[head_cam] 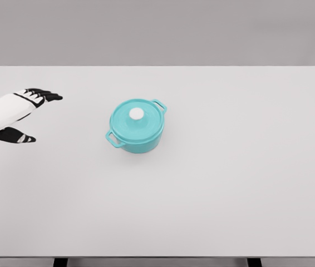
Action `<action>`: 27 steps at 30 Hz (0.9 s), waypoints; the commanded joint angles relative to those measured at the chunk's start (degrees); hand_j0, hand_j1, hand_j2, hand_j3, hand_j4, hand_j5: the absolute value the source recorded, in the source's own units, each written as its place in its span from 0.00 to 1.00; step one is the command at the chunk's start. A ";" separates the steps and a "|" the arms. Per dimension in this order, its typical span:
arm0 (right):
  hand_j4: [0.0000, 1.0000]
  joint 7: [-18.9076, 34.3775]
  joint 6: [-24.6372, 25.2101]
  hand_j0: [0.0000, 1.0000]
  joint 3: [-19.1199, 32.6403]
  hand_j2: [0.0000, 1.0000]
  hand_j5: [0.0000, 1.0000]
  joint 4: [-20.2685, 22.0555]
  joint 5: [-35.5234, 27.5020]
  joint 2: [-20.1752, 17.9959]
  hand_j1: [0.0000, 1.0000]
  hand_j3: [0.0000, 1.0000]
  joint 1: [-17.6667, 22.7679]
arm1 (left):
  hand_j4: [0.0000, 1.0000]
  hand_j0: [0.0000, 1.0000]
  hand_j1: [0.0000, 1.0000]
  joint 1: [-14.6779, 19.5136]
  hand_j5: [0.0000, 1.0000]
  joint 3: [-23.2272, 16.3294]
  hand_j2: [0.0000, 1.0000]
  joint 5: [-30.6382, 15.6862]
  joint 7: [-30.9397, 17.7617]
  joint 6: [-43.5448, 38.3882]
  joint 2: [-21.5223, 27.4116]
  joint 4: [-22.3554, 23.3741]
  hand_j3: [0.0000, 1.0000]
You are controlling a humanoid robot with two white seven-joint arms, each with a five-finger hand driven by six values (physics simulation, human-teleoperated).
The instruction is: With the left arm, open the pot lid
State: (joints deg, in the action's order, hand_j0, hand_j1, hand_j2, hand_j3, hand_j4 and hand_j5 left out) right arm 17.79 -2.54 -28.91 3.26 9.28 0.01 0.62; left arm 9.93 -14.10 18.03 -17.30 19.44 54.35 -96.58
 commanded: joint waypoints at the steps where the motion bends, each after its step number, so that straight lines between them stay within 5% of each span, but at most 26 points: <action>1: 1.00 0.14 -0.01 1.00 -0.01 1.00 1.00 -0.01 0.04 -0.01 1.00 1.00 0.00 | 1.00 1.00 1.00 0.00 1.00 -0.14 1.00 0.07 -0.01 -0.01 -0.30 -0.10 1.00; 13: 1.00 -0.21 -0.01 1.00 -0.01 1.00 1.00 -0.01 0.04 -0.01 1.00 1.00 0.18 | 1.00 1.00 1.00 2.28 1.00 -0.40 1.00 -0.45 -6.87 0.42 -0.57 -1.42 1.00; 14: 1.00 -0.21 -0.01 1.00 -0.09 1.00 1.00 -0.01 0.04 -0.01 1.00 1.00 0.09 | 1.00 1.00 1.00 7.72 1.00 -5.66 1.00 -1.77 -6.87 2.27 0.84 -1.42 1.00; 17: 1.00 -0.21 -0.01 1.00 -0.01 1.00 1.00 -0.01 0.04 -0.01 1.00 1.00 0.18 | 1.00 1.00 1.00 26.34 1.00 -32.35 1.00 -3.88 -6.87 1.92 0.85 -0.72 1.00; 18: 1.00 -0.21 -0.01 1.00 -0.01 1.00 1.00 -0.01 0.04 -0.01 1.00 1.00 0.18 | 1.00 1.00 1.00 29.35 1.00 -36.61 1.00 -3.88 -6.87 -0.62 0.06 -0.81 1.00; 21: 1.00 -0.21 -0.01 1.00 -0.01 1.00 1.00 -0.01 0.04 -0.01 1.00 1.00 0.18 | 1.00 1.00 1.00 34.97 1.00 -37.84 1.00 -3.97 -6.87 -4.50 -0.21 -0.10 1.00; 23: 1.00 -0.21 -0.01 1.00 -0.01 1.00 1.00 -0.01 0.04 -0.01 1.00 1.00 0.18 | 1.00 1.00 1.00 41.04 1.00 -42.06 1.00 -3.71 -6.95 -1.68 -0.30 -0.02 1.00; 27: 1.00 -0.21 -0.01 1.00 -0.01 1.00 1.00 -0.01 0.04 -0.01 1.00 1.00 0.18 | 1.00 1.00 1.00 47.63 1.00 -48.56 1.00 -3.53 -9.50 -2.12 -6.01 1.83 1.00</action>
State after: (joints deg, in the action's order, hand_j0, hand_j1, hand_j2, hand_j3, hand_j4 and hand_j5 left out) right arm 17.56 -2.54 -28.92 3.26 9.32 0.01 0.70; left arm 58.88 -58.59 14.58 -25.79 17.43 50.65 -95.81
